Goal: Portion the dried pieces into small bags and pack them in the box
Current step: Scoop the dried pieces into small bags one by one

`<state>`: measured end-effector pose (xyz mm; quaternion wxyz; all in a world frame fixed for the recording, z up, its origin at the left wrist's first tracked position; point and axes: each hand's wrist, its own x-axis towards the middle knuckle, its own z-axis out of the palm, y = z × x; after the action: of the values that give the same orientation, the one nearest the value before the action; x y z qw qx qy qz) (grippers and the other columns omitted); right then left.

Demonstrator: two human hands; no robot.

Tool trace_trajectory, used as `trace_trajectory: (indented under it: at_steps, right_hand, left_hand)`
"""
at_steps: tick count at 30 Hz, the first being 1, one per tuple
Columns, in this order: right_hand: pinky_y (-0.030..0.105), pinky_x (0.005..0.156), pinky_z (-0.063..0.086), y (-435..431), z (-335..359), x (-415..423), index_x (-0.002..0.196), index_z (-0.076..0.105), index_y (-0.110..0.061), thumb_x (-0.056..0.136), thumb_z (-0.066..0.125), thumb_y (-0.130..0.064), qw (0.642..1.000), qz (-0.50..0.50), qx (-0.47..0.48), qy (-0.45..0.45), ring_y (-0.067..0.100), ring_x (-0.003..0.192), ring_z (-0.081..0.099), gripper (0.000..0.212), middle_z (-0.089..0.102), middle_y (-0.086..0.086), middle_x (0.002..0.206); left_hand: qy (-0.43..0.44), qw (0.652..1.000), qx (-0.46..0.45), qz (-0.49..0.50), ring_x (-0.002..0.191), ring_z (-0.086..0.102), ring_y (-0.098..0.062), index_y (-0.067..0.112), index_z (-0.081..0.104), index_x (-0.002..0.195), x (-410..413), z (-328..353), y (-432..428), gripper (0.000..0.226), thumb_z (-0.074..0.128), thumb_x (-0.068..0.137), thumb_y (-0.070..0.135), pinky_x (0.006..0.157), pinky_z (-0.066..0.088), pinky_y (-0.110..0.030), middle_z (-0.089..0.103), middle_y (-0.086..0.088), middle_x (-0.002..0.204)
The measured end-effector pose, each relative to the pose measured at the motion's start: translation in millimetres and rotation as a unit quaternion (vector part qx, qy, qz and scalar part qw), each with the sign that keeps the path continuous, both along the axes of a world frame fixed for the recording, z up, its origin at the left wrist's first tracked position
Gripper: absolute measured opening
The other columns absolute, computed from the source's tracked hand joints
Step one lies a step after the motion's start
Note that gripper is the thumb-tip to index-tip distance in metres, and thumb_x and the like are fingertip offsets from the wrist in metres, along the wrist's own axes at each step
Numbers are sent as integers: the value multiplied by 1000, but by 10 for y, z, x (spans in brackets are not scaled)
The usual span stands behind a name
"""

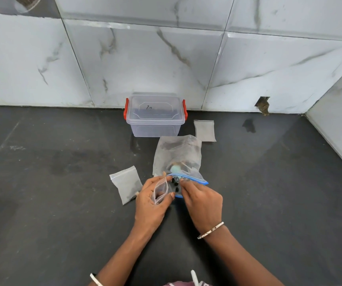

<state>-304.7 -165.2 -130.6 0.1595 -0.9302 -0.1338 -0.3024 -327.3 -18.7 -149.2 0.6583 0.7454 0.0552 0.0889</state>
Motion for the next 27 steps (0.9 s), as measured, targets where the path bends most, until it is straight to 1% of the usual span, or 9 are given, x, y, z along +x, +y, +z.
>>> trace_trajectory:
  at_steps: [3, 6, 9, 12, 15, 18, 21, 24, 27]
  right_hand:
    - [25, 39, 42, -13, -75, 24, 85, 76, -22, 77, 76, -15, 1000, 15, -25, -4, 14, 48, 59, 11, 70, -7, 68]
    - [24, 39, 40, -15, -83, 91, 88, 75, -26, 69, 85, -20, 995, 23, -64, 67, 13, 50, 61, 22, 70, -8, 68]
    - [22, 36, 37, 6, 3, 130, 78, 73, -29, 58, 89, -22, 986, 13, -98, 133, 14, 46, 62, 27, 67, -8, 60]
    - [20, 35, 33, -11, 120, 76, 65, 70, -29, 51, 88, -20, 980, -8, -124, 158, 16, 42, 60, 25, 64, -7, 53]
    - [21, 35, 34, -75, 182, -24, 62, 67, -28, 47, 85, -16, 977, -23, -131, 169, 19, 42, 59, 26, 63, -7, 52]
    - [26, 36, 36, -161, 240, -105, 64, 66, -27, 57, 78, -18, 979, -30, -102, 174, 23, 47, 61, 16, 65, -6, 56]
    - [32, 44, 45, -232, 314, -173, 72, 69, -28, 71, 70, -24, 979, -36, -55, 195, 24, 57, 64, 4, 69, -5, 65]
    - [34, 50, 52, -266, 363, -198, 79, 72, -29, 76, 71, -26, 980, -41, 3, 192, 20, 63, 66, 4, 72, -9, 73]
    - [32, 48, 52, -243, 348, -196, 81, 75, -28, 76, 78, -23, 984, -48, 41, 166, 17, 61, 67, 8, 74, -10, 75]
  left_hand:
    - [-4, 1000, -13, -7, 118, 65, -15, 45, 68, 117, -2, 12, -11, 49, 76, 76, 22, 104, 54, -40, 66, 9, 123]
    - [-1, 1000, -20, -15, 120, 64, -16, 40, 70, 119, -4, 1, -26, 48, 76, 76, 20, 106, 52, -45, 65, 9, 124]
    - [0, 1000, -27, -14, 121, 64, -18, 38, 70, 121, 4, 3, -18, 49, 75, 76, 20, 107, 52, -47, 64, 9, 124]
    - [7, 999, -29, -11, 122, 63, -17, 36, 71, 122, 16, -13, 5, 48, 76, 76, 21, 108, 50, -48, 64, 8, 125]
    - [12, 999, -32, -10, 126, 61, -17, 37, 70, 124, 19, -26, 8, 49, 76, 76, 27, 110, 48, -49, 64, 8, 129]
    - [11, 999, -34, -11, 127, 61, -18, 37, 69, 124, 19, -24, -6, 51, 75, 73, 36, 110, 48, -50, 65, 8, 129]
    - [11, 999, -40, -10, 125, 62, -18, 42, 68, 123, 12, -27, -13, 51, 75, 73, 35, 110, 48, -50, 66, 7, 129]
    - [14, 999, -42, -8, 124, 63, -17, 43, 68, 122, 6, -46, -9, 50, 75, 74, 32, 110, 48, -50, 67, 5, 130]
    - [20, 999, -48, -8, 125, 63, -17, 43, 69, 122, 3, -60, -4, 50, 76, 76, 25, 110, 47, -51, 67, 5, 130]
